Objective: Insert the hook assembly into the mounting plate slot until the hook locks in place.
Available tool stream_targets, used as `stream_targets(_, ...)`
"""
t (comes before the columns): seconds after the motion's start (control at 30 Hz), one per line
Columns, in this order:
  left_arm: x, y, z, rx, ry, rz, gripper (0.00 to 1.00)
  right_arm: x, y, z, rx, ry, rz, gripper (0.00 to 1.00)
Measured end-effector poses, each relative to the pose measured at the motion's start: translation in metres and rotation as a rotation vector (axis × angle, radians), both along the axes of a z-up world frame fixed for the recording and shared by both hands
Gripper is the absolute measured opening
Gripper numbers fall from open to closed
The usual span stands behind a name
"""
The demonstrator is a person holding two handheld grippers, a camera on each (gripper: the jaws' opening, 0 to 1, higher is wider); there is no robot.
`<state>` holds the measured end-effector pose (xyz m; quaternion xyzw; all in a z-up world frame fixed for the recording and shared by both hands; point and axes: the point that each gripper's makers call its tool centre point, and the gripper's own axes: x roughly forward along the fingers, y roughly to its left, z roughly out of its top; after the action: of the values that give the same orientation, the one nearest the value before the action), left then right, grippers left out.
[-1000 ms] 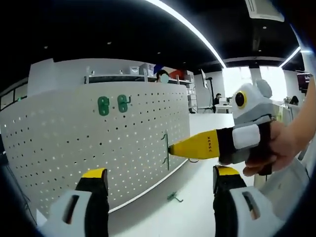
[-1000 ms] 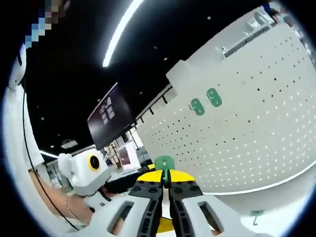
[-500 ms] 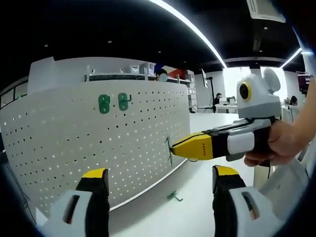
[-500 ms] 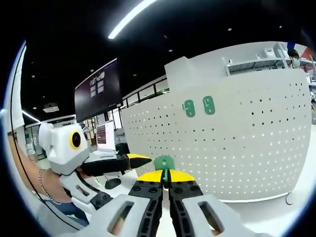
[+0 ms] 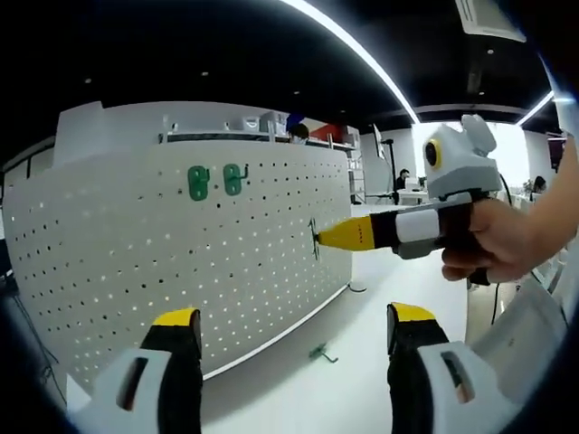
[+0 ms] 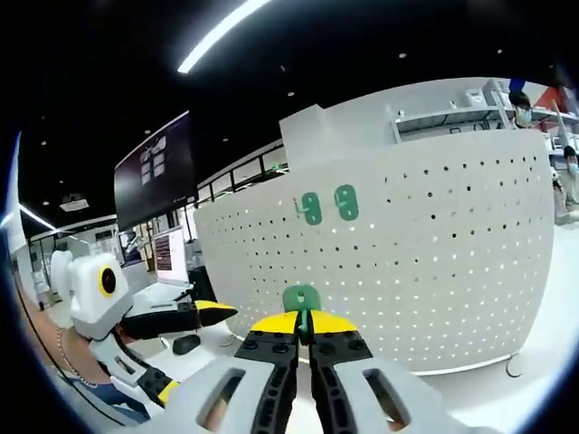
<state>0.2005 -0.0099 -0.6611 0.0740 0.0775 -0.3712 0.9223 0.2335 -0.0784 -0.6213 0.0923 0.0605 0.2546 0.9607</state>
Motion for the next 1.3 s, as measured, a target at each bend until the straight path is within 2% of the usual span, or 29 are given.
stream_targets(0.77, -0.01, 0.014, -0.012, 0.012, 0.019, 0.011, 0.87, 0.046, -0.034, 0.018, -0.017, -0.017, -0.112, 0.0)
stream_targets(1.3, -0.014, 0.021, -0.015, 0.004, 0.023, 0.024, 0.87, 0.067, -0.043, 0.039, -0.047, -0.071, -0.162, 0.0)
